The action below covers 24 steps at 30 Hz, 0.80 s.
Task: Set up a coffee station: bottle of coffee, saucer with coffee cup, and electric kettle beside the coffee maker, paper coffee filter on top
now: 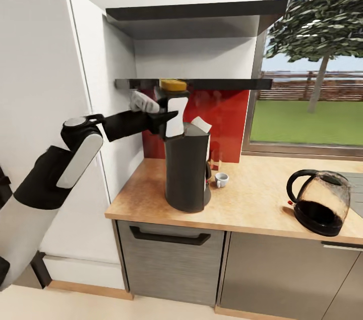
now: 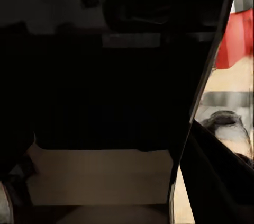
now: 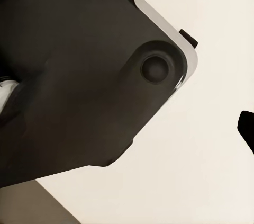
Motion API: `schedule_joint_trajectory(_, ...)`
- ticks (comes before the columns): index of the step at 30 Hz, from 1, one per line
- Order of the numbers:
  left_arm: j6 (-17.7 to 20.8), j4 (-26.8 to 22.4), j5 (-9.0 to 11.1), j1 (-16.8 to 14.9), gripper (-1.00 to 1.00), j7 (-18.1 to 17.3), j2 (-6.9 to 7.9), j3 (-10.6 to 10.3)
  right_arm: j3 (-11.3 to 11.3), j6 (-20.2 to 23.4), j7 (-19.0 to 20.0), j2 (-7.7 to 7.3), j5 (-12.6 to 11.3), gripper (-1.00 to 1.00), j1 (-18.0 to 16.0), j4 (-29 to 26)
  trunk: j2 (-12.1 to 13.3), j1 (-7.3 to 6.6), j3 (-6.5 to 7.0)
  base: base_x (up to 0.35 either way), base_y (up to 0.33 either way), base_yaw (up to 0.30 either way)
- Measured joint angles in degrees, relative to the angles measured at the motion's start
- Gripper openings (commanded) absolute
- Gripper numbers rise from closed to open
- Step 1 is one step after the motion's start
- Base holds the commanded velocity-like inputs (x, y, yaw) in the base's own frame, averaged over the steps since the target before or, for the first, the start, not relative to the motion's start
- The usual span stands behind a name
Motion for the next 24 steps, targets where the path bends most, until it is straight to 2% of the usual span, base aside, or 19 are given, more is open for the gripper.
schedule_joint_trajectory(1, -1.7, 0.0, -0.3, 1.3, -1.0, -1.5, 1.49, 0.0, 0.0, 0.0, 0.0, 0.0, 0.0, 1.0, 0.0, 0.0, 0.0, 0.0, 0.0, 0.0, 0.0, 0.0)
schedule_joint_trajectory(2, -4.0, -0.1, 0.2, 3.6, -1.0, -6.9, 4.77, -0.1, 0.0, 0.0, 0.0, 0.0, 0.0, 1.0, 0.0, 0.0, 0.0, -0.01, -0.01, 0.0, 0.0, 0.0)
schedule_joint_trajectory(3, -5.1, 0.0, -0.5, 4.3, -1.0, -8.5, 6.0, 0.0, 0.0, 0.0, 0.0, 0.0, 0.0, 1.0, 0.0, 0.0, 0.0, 0.0, 0.0, 0.0, 0.0, 0.0)
schedule_joint_trajectory(4, -5.9, 0.0, -0.2, 4.7, -1.0, -9.4, 6.99, 0.0, 0.0, 0.0, 0.0, 0.0, 0.0, 1.0, 0.0, 0.0, 0.0, 0.0, 0.01, 0.0, 0.0, 0.0)
schedule_joint_trajectory(5, -7.4, 0.1, -0.5, 5.6, -1.0, -10.3, 8.72, 0.0, 0.0, 0.0, 0.0, 0.01, 0.0, 1.0, 0.0, 0.0, 0.0, 0.0, 0.0, 0.0, 0.0, 0.0)
schedule_joint_trajectory(7, -7.9, 0.1, -0.4, 6.8, -1.0, -10.8, 9.68, 0.0, 0.0, 0.0, 0.0, 0.01, 0.0, 1.0, 0.0, 0.0, 0.0, 0.0, 0.0, 0.0, 0.0, 0.0)
schedule_joint_trajectory(9, -8.1, 0.0, -0.3, 7.8, -1.0, -10.9, 10.05, 0.0, 0.0, 0.0, 0.0, 0.0, 0.0, 1.0, 0.0, -0.1, 0.0, 0.0, 0.01, 0.0, 0.0, 0.0)
schedule_joint_trajectory(11, -9.7, 0.1, -0.3, 10.2, -1.0, -11.1, 10.94, 0.2, 0.0, 0.0, 0.0, 0.03, 0.0, 1.0, 0.0, 0.0, 0.0, 0.0, 0.01, 0.0, 0.0, 0.0)
schedule_joint_trajectory(15, -12.6, 0.1, -0.2, 11.5, -1.0, -11.1, 12.41, 0.2, 0.0, 0.0, 0.0, 0.01, 0.0, 1.0, 0.0, -0.1, 0.0, 0.0, 0.01, 0.0, 0.0, 0.0)
schedule_joint_trajectory(17, -13.9, 0.1, -0.4, 13.6, -1.0, -10.8, 12.92, 0.1, 0.0, 0.0, 0.0, 0.0, -0.1, 1.0, 0.0, -0.1, 0.0, 0.0, 0.0, 0.0, 0.0, 0.0)
schedule_joint_trajectory(19, -15.4, 0.2, -0.2, 15.4, -1.0, -9.6, 13.09, 0.0, 0.0, -0.6, 0.0, 0.0, -0.1, 1.0, 0.0, -0.1, 0.0, 0.0, 0.01, 0.0, 0.0, 0.0)
schedule_joint_trajectory(22, -19.7, 0.3, -0.3, 18.4, -1.0, -6.5, 13.2, 0.0, 0.0, -2.3, 0.0, -0.03, -0.2, 1.0, 0.0, -0.2, 0.0, 0.0, 0.01, 0.0, 0.0, 0.0)
schedule_joint_trajectory(24, -23.8, 0.3, -0.5, 22.4, -1.0, -3.5, 13.26, 0.0, -0.1, -3.3, 0.0, -0.15, -0.4, 1.0, 0.0, -0.3, 0.0, 0.0, 0.0, 0.0, 0.0, 0.0)
